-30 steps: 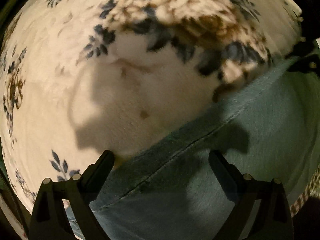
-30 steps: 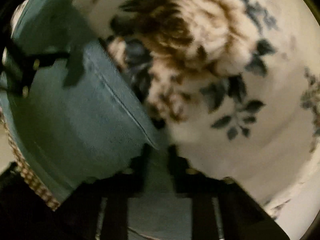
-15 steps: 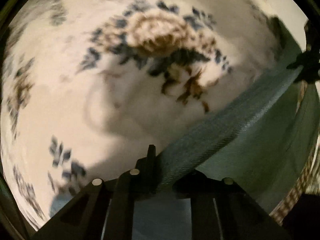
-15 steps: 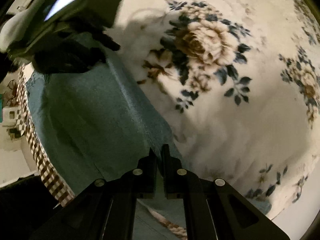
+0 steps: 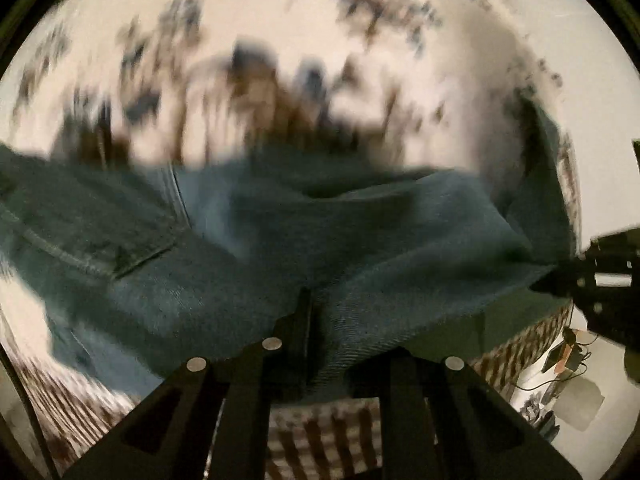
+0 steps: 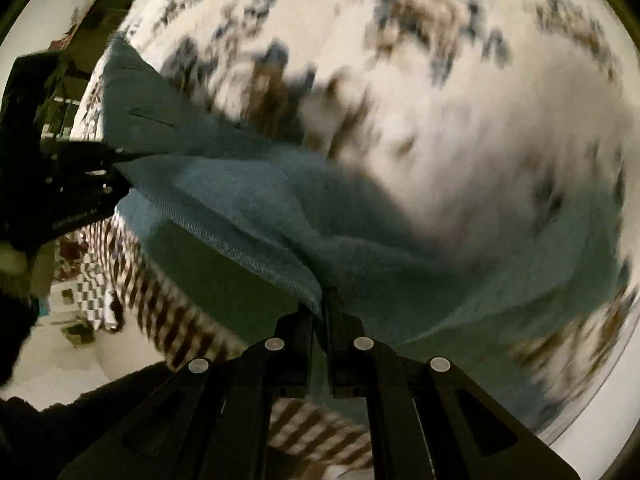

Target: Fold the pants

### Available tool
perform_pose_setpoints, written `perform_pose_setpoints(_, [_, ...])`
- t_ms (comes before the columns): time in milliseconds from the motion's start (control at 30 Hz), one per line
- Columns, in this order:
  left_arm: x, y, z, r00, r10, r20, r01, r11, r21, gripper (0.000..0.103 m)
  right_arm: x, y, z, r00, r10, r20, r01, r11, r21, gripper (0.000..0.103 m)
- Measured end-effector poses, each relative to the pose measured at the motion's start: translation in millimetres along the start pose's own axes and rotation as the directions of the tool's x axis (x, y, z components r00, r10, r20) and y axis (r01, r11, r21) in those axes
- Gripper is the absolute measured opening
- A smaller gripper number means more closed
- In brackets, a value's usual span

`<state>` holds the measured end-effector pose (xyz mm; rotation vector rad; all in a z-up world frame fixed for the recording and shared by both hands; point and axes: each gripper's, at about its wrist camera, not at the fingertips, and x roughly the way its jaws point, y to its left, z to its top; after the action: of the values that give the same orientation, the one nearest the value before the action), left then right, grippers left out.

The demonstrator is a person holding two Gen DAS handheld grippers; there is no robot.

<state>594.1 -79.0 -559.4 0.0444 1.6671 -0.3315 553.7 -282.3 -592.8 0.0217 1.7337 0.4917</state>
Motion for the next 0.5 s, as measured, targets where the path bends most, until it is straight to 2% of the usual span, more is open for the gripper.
perform_pose_setpoints(100, [44, 8, -28, 0.998, 0.01, -0.065, -0.012, 0.999, -0.037, 0.01, 45, 10, -27, 0.998, -0.01, -0.063, 0.012, 0.999, 0.03, 0.006])
perform_pose_setpoints(233, [77, 11, -41, 0.996, 0.015, -0.092, -0.02, 0.999, -0.05, 0.012, 92, 11, -43, 0.993, -0.03, -0.116, 0.037, 0.997, 0.064, 0.007])
perform_pose_setpoints(300, [77, 6, -42, 0.996, 0.035, -0.076, -0.039, 0.998, -0.046, 0.012, 109, 8, -44, 0.99, -0.037, -0.139, 0.05, 0.994, 0.096, 0.008])
perform_pose_setpoints(367, [69, 3, -43, 0.997, 0.044, -0.065, -0.049, 0.996, -0.071, 0.012, 113, 2, -42, 0.99, -0.008, -0.142, 0.03, 0.988, 0.153, 0.012])
perform_pose_setpoints(433, [59, -1, -46, 0.997, 0.066, -0.046, -0.07, 0.993, -0.093, 0.017, 107, -1, -43, 0.991, 0.019, -0.13, 0.009, 0.979, 0.205, 0.013])
perform_pose_setpoints(467, [53, -3, -49, 0.996, 0.08, -0.037, -0.083, 0.991, -0.105, 0.02, 100, -1, -43, 0.992, 0.036, -0.117, -0.009, 0.973, 0.229, 0.017])
perform_pose_setpoints(500, [46, -6, -54, 0.996, 0.086, -0.029, -0.089, 0.988, -0.124, 0.027, 91, 0, -46, 0.994, 0.052, -0.098, -0.025, 0.966, 0.256, 0.035])
